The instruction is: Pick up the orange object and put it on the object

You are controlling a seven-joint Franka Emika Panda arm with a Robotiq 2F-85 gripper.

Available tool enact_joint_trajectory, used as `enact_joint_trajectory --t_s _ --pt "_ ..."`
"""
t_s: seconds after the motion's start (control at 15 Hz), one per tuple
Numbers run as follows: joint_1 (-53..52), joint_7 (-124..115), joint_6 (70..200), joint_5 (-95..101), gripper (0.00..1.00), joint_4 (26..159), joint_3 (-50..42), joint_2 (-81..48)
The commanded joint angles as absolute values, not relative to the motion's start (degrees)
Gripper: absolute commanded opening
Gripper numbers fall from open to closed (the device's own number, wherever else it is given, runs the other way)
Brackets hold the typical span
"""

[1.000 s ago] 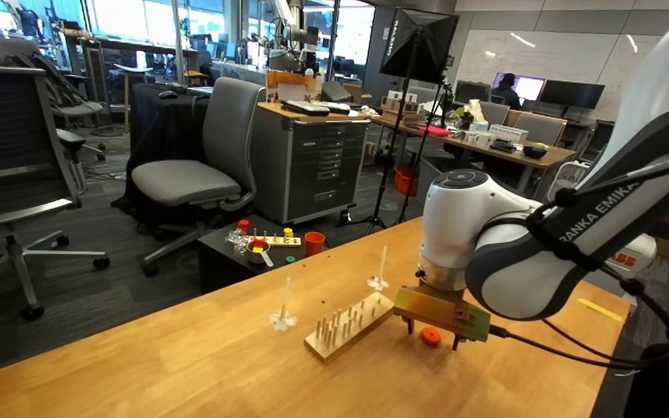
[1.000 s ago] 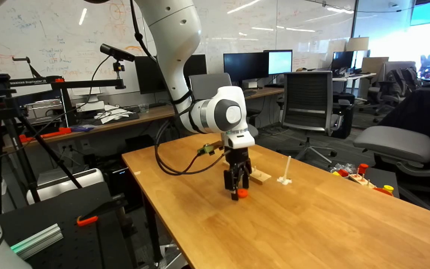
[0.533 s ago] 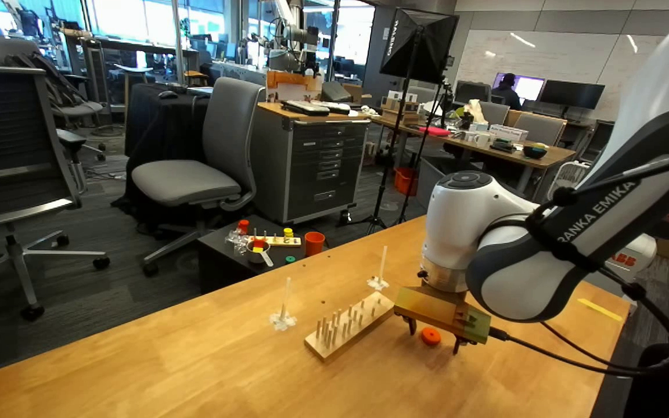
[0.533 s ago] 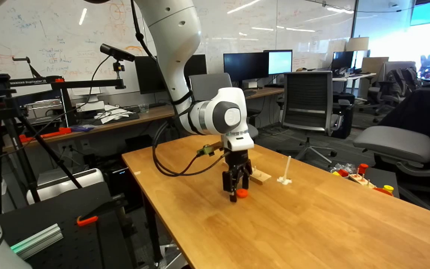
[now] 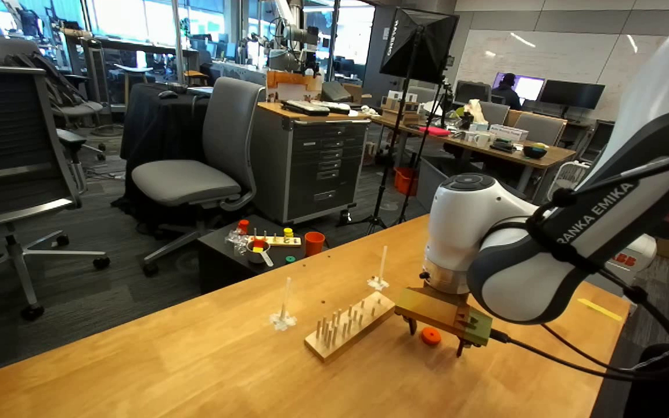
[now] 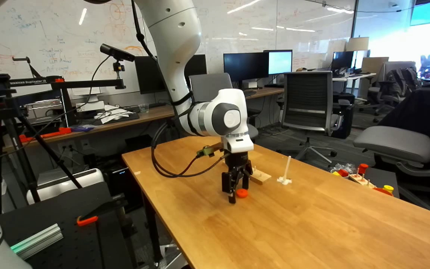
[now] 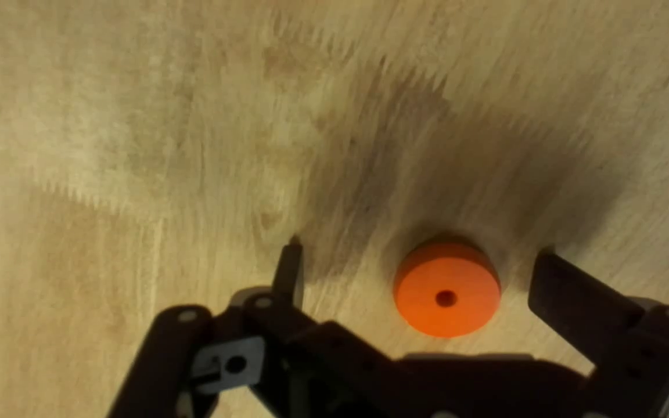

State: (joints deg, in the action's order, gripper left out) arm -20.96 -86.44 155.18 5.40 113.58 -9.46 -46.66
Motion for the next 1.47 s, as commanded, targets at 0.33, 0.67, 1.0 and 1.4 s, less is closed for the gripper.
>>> enact_joint_trajectory --t_s 0.33,0.67,1.0,1.4 --pt "-21.73 -86.52 157.12 4.84 1.00 115.17 -10.57 -44.86" --pt "-21.63 -86.42 157.14 4.92 1.00 115.08 -10.74 -44.23" --pt "-21.34 -86.00 157.33 4.73 0.74 114.96 -10.46 -44.40" --pt "-21.09 -85.86 157.65 4.38 0.30 115.03 -10.08 -44.03"
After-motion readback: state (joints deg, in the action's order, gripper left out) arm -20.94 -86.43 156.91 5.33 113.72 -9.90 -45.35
